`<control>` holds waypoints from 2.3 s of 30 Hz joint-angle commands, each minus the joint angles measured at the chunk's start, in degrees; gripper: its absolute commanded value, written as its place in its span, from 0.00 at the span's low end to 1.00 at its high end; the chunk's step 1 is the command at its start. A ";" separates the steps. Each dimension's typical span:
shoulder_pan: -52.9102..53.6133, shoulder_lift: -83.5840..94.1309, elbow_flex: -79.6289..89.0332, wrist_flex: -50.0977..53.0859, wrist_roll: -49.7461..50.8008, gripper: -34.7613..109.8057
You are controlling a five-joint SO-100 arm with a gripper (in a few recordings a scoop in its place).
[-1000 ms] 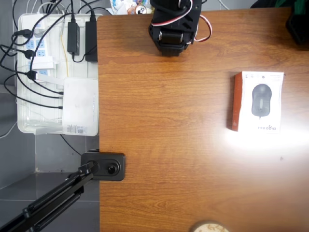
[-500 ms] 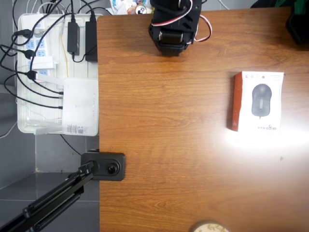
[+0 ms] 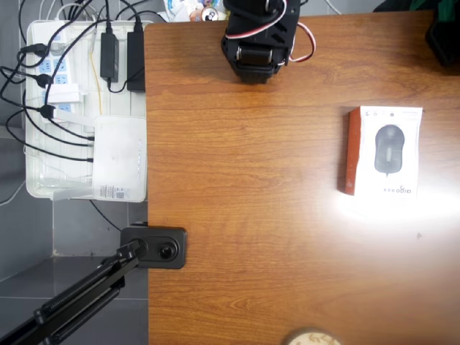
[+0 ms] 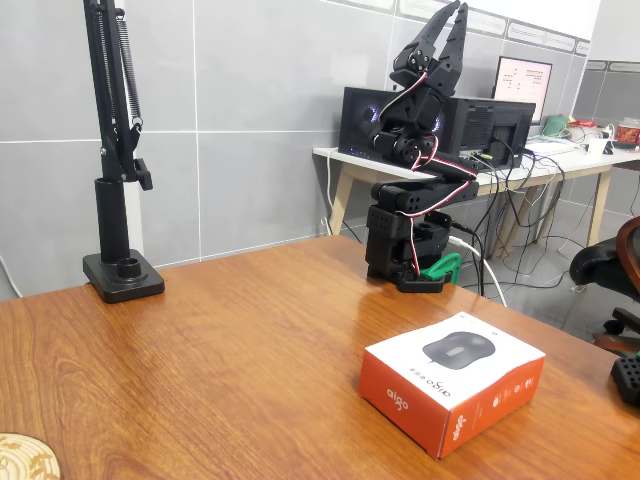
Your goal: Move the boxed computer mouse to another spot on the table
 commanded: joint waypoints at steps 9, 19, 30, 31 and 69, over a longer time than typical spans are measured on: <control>0.26 0.35 0.09 0.26 0.26 0.24; 0.26 0.35 0.09 0.26 0.26 0.24; 0.26 0.35 0.09 0.26 0.26 0.24; 0.26 0.35 0.09 0.26 0.26 0.24; -60.03 -58.89 -72.77 107.84 57.74 0.97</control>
